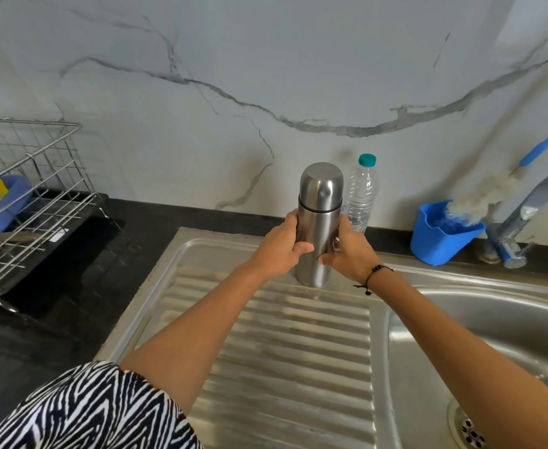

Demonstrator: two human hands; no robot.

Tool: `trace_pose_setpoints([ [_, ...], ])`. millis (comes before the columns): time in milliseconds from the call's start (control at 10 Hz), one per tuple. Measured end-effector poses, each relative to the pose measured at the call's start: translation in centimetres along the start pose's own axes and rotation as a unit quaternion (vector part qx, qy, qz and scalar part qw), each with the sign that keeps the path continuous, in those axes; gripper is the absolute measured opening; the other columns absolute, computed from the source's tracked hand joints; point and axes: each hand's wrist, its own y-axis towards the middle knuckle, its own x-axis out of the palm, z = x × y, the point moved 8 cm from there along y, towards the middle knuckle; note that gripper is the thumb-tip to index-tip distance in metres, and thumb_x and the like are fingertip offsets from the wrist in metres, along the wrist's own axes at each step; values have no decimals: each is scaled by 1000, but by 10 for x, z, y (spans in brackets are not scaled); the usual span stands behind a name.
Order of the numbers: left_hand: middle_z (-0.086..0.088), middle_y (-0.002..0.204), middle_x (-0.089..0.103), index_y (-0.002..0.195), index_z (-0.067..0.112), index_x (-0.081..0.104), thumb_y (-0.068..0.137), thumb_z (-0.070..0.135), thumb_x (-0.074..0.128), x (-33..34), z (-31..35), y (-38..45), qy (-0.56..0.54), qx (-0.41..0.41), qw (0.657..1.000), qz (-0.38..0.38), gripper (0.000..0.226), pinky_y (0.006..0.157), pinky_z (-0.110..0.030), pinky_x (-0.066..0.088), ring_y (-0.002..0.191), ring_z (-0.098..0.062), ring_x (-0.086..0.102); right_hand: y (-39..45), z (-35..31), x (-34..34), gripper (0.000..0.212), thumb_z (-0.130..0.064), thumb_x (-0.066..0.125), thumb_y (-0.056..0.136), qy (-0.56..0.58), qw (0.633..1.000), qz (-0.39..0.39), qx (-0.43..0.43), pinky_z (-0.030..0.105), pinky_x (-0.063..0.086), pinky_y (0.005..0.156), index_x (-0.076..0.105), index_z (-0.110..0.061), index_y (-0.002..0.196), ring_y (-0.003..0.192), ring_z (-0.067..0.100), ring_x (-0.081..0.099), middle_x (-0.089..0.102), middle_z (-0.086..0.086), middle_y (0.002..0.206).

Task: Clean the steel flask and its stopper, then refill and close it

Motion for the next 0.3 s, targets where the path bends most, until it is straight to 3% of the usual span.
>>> trace_pose_setpoints([
  [200, -7, 139, 49, 145, 12, 24, 92, 22, 62, -3, -3, -3, 19, -14, 999, -38, 66, 104, -39, 41, 126, -23, 49, 0, -1, -2, 60, -12, 70, 79, -53, 998, -45, 12, 32, 48, 77, 31, -6, 124, 95, 27, 59, 55, 6, 97],
  [300, -9, 153, 29, 151, 15, 10, 93, 21, 60, -8, -7, -8, 56, -24, 996, -65, 77, 109, -40, 32, 138, -26, 33, -4, -8, -13, 66, -6, 61, 83, -87, 996, -28, -2, 34, 47, 83, 23, -8, 138, 104, 30, 58, 59, 15, 111],
])
